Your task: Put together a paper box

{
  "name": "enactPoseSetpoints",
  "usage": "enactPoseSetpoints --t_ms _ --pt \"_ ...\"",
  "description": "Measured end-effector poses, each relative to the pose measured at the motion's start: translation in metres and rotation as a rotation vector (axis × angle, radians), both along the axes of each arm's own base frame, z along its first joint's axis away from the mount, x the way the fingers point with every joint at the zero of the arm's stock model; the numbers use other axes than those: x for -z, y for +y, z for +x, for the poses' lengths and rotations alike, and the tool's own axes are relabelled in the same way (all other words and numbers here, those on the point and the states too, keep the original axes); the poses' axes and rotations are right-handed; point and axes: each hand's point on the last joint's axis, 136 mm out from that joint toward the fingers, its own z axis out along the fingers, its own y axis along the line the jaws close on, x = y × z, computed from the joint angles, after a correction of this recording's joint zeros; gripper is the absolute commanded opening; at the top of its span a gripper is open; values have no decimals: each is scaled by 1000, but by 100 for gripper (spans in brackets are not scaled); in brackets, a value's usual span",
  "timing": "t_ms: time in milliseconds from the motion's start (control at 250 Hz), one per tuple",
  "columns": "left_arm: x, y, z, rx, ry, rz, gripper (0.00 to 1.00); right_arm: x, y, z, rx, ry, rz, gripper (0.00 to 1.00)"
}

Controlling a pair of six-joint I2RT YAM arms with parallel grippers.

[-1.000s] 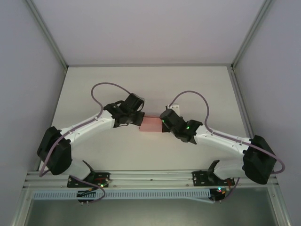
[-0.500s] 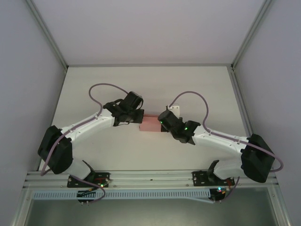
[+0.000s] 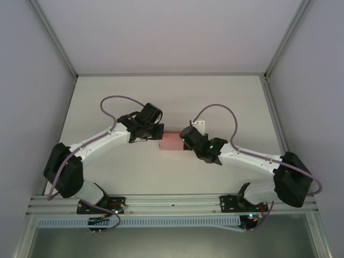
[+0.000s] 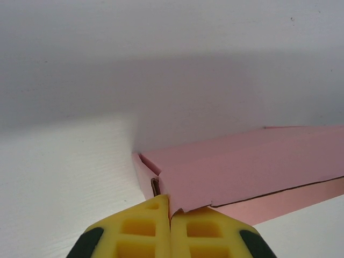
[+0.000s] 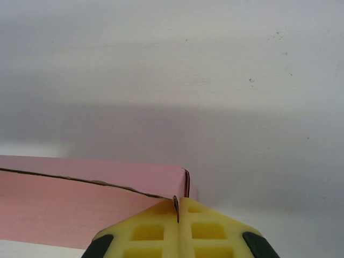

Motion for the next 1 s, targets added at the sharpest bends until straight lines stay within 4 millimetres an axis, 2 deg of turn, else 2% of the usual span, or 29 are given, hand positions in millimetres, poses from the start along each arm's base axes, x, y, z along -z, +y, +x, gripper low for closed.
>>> enactPoseSetpoints --t_ms 311,531,699,827,890,942,1002 --pt "7 -2 -1 -60 -105 -86 0 4 0 0 2 -71 61 0" --pt "16 -1 -13 -49 -236 -13 0 8 1 -6 -42 -154 24 0" --pt "18 0 -15 -47 -323 -19 0 8 0 -9 -63 -221 47 0" --pt "17 -1 -14 -51 -344 -29 0 7 0 -9 -70 -231 52 14" --pt "17 -1 -14 -50 -345 -30 0 6 2 -10 -78 -222 55 27" --pt "16 -2 -14 -46 -347 -31 0 4 7 -14 -110 -205 50 43" --pt "15 -4 -15 -39 -344 -32 0 1 11 -19 -134 -182 57 74"
